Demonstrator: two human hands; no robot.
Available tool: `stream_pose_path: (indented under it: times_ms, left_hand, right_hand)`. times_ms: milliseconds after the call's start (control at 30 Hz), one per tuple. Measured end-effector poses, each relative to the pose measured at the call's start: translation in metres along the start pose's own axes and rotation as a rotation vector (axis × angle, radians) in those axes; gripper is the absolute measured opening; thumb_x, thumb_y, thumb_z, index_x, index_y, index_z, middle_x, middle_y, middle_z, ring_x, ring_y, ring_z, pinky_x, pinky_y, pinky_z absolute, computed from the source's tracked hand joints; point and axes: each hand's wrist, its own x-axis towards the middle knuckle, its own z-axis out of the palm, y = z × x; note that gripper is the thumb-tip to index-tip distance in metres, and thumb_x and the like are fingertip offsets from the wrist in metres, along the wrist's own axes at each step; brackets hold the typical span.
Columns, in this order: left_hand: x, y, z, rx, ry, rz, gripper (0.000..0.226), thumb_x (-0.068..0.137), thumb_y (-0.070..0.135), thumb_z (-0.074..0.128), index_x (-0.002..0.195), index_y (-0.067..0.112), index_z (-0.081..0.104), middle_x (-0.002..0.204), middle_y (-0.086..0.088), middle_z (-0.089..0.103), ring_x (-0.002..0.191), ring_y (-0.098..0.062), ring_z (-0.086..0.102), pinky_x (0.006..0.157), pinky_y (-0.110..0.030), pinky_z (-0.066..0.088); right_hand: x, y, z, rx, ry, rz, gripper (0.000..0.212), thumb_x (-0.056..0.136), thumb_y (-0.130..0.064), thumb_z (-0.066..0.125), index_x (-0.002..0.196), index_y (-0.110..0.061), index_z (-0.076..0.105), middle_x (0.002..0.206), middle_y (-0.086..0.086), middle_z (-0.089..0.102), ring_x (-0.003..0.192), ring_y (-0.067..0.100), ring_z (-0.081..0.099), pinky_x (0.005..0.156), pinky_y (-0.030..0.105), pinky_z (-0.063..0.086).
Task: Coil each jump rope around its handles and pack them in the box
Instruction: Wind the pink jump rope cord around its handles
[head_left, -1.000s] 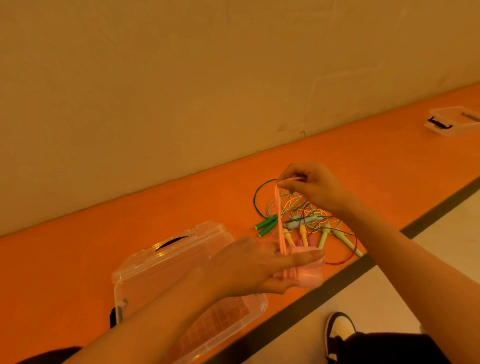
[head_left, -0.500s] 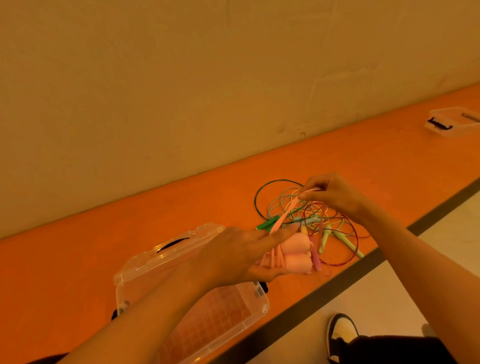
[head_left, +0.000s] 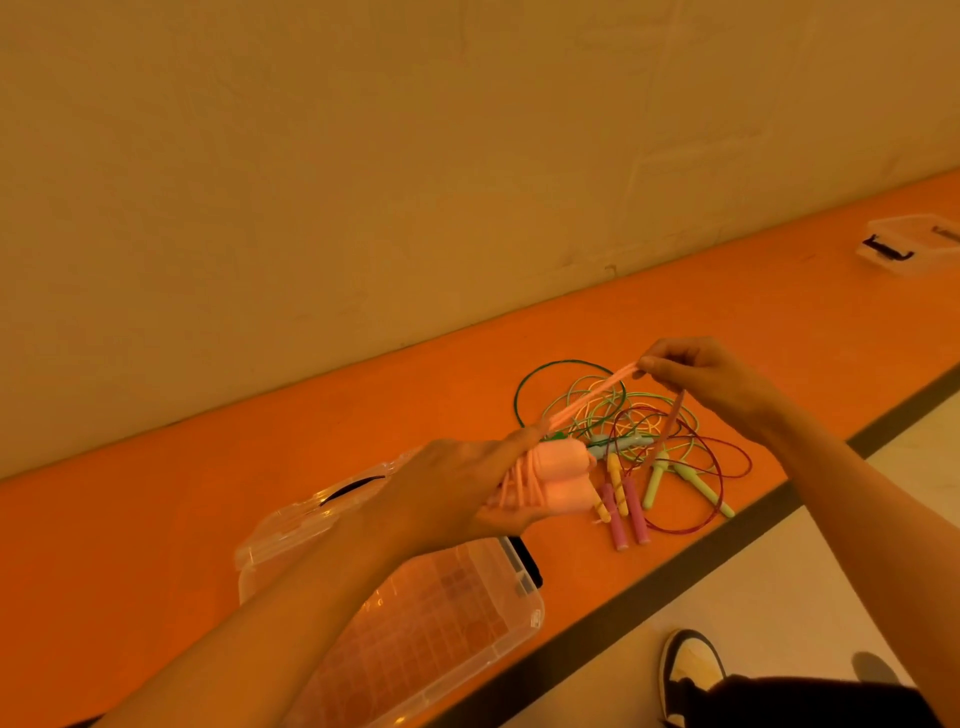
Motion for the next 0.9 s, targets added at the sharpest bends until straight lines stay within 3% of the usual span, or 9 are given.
stream_pose_path:
  times_ms: [100, 267, 433, 533, 600, 767, 833, 900]
  left_hand:
    - [0.002, 0.009, 0.007, 0.032, -0.017, 0.081, 0.083, 0.089, 0.069, 0.044, 0.153, 0.027, 0.011, 0.089, 0.005, 0.065, 0.056, -0.013, 0.057, 0.046, -0.036, 0.053]
    - [0.004, 0.023, 0.011, 0.061, 0.145, 0.24, 0.075, 0.089, 0.059, 0.055, 0.146, 0.017, 0.033, 0.096, 0.002, 0.071, 0.053, -0.006, 0.053, 0.041, -0.024, 0.047]
    - [0.001, 0.013, 0.011, -0.029, 0.197, 0.215, 0.073, 0.091, 0.057, 0.061, 0.147, 0.019, 0.035, 0.102, 0.002, 0.068, 0.061, -0.01, 0.054, 0.046, -0.031, 0.048]
    - [0.0, 0.009, 0.005, -0.047, 0.278, 0.178, 0.07, 0.087, 0.053, 0.065, 0.142, 0.017, 0.045, 0.098, 0.006, 0.068, 0.062, -0.002, 0.049, 0.047, -0.02, 0.044]
    - [-0.001, 0.007, 0.004, -0.065, 0.321, 0.126, 0.069, 0.084, 0.051, 0.067, 0.141, 0.02, 0.043, 0.091, 0.006, 0.067, 0.064, 0.003, 0.044, 0.05, -0.012, 0.036]
    - [0.0, 0.001, 0.002, -0.362, 0.358, -0.164, 0.06, 0.082, 0.051, 0.069, 0.135, 0.038, 0.042, 0.092, 0.011, 0.065, 0.067, -0.005, 0.062, 0.052, -0.014, 0.047]
    - [0.003, -0.001, -0.001, -0.451, 0.404, -0.278, 0.052, 0.084, 0.051, 0.069, 0.13, 0.042, 0.044, 0.089, 0.014, 0.063, 0.07, -0.004, 0.063, 0.052, -0.012, 0.046]
    - [0.006, -0.005, -0.004, -0.508, 0.419, -0.405, 0.049, 0.084, 0.054, 0.068, 0.126, 0.04, 0.047, 0.09, 0.011, 0.064, 0.07, -0.006, 0.064, 0.052, -0.015, 0.047]
  right_hand:
    - [0.004, 0.002, 0.005, 0.053, 0.053, 0.01, 0.019, 0.098, -0.017, 0.055, 0.095, -0.01, 0.072, 0.065, -0.018, 0.063, 0.06, -0.006, 0.051, 0.056, 0.008, 0.04]
    - [0.009, 0.009, 0.021, 0.033, 0.061, 0.038, 0.02, 0.089, -0.033, 0.065, 0.091, -0.018, 0.077, 0.079, 0.004, 0.064, 0.073, 0.018, 0.051, 0.066, 0.031, 0.041]
    - [0.006, 0.011, 0.028, 0.03, 0.012, 0.067, 0.015, 0.09, -0.025, 0.067, 0.091, -0.014, 0.077, 0.087, 0.01, 0.07, 0.079, 0.02, 0.058, 0.07, 0.033, 0.046]
    - [0.002, 0.016, 0.024, 0.068, 0.007, 0.083, 0.02, 0.086, -0.031, 0.067, 0.09, -0.014, 0.077, 0.091, 0.014, 0.068, 0.079, 0.019, 0.057, 0.07, 0.032, 0.046]
    - [0.0, 0.02, 0.021, 0.073, -0.009, 0.088, 0.019, 0.086, -0.029, 0.066, 0.091, -0.013, 0.076, 0.09, 0.013, 0.068, 0.079, 0.018, 0.057, 0.069, 0.03, 0.045]
    - [-0.002, 0.023, 0.023, 0.007, -0.078, 0.061, 0.015, 0.094, -0.018, 0.062, 0.092, -0.014, 0.076, 0.09, 0.013, 0.069, 0.077, 0.013, 0.058, 0.068, 0.026, 0.045]
    - [-0.003, 0.022, 0.025, -0.02, -0.105, 0.031, 0.015, 0.095, -0.013, 0.061, 0.092, -0.013, 0.076, 0.079, 0.002, 0.068, 0.068, 0.001, 0.056, 0.061, 0.016, 0.043]
    - [-0.002, 0.022, 0.029, -0.063, -0.135, 0.007, 0.015, 0.094, -0.016, 0.063, 0.095, -0.014, 0.077, 0.071, -0.006, 0.066, 0.06, -0.001, 0.051, 0.055, 0.015, 0.039]
